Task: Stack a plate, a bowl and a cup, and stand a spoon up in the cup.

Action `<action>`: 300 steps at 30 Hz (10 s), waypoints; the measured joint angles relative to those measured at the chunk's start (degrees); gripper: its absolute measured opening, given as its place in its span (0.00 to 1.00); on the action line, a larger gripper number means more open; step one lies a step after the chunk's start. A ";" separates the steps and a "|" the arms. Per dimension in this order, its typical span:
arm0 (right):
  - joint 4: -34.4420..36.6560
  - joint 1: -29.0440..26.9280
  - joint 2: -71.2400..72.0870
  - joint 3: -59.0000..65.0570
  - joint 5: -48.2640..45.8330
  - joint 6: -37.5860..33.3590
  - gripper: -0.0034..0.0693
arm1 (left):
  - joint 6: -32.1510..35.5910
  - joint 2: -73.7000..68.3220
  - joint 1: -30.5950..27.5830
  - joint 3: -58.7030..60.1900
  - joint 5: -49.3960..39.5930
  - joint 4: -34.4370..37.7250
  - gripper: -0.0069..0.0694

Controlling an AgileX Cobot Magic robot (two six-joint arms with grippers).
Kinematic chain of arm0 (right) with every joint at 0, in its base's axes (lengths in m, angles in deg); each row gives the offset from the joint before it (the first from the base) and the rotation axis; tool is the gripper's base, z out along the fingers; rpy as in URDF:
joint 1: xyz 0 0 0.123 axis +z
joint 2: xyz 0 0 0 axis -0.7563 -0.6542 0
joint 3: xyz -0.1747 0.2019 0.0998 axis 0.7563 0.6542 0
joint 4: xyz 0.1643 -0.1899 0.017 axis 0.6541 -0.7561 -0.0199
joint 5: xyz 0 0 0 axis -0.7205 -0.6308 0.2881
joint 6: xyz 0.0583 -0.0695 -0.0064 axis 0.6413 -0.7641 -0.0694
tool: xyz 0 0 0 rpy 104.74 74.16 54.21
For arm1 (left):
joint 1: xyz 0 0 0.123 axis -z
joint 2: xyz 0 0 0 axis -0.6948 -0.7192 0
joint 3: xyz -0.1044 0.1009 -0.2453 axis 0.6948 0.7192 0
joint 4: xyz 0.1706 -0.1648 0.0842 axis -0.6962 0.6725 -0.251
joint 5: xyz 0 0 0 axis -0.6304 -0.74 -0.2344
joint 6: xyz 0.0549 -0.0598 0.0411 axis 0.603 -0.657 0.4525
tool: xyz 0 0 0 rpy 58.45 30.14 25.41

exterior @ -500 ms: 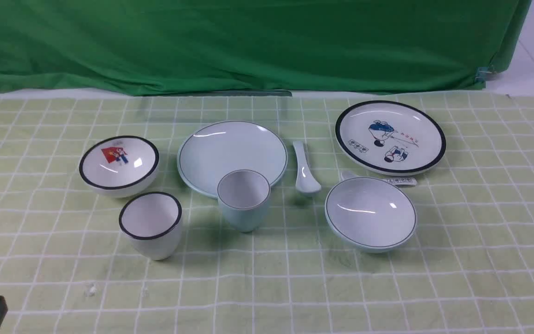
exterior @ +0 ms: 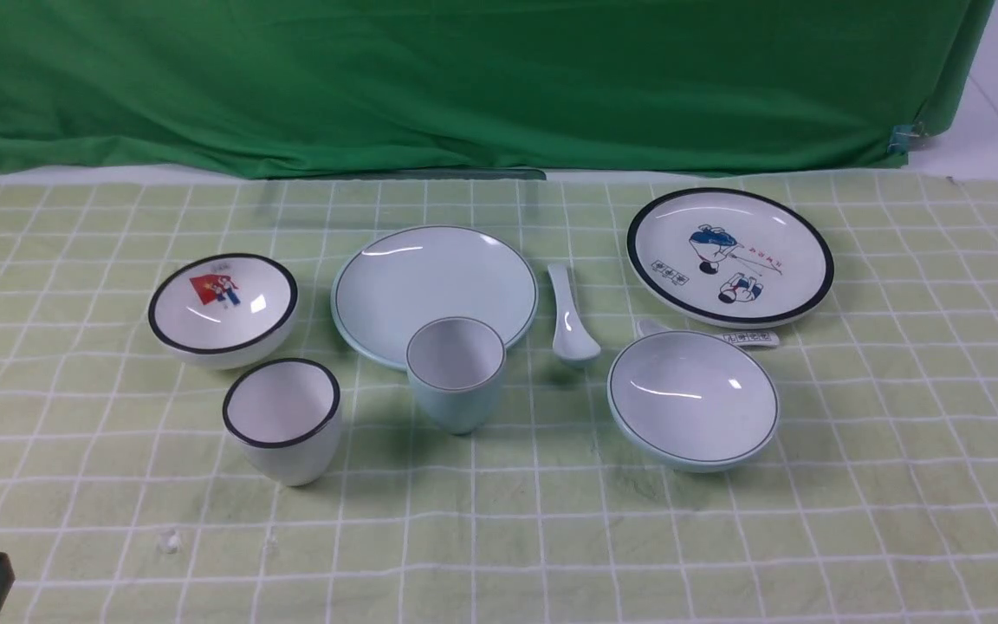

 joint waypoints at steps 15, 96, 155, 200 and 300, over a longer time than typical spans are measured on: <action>0.00 0.00 0.00 0.00 0.00 0.00 0.38 | 0.00 0.00 0.00 0.00 0.00 -0.92 0.05; 3.56 15.34 -108.88 -79.88 -25.63 -3.94 0.14 | 9.00 -62.73 1.87 -43.08 -17.99 19.96 0.08; 19.73 17.61 -132.21 -134.91 -56.42 -19.09 0.52 | 1.98 -107.75 21.63 -80.16 -28.11 5.07 0.48; 13.73 18.70 -144.69 -134.90 -45.46 -12.07 0.69 | 4.29 -116.97 13.66 -105.01 -35.89 3.51 0.57; 13.16 16.24 -17.37 -4.74 18.06 -28.38 0.12 | -4.22 -21.39 13.66 -30.71 -17.24 -8.77 0.05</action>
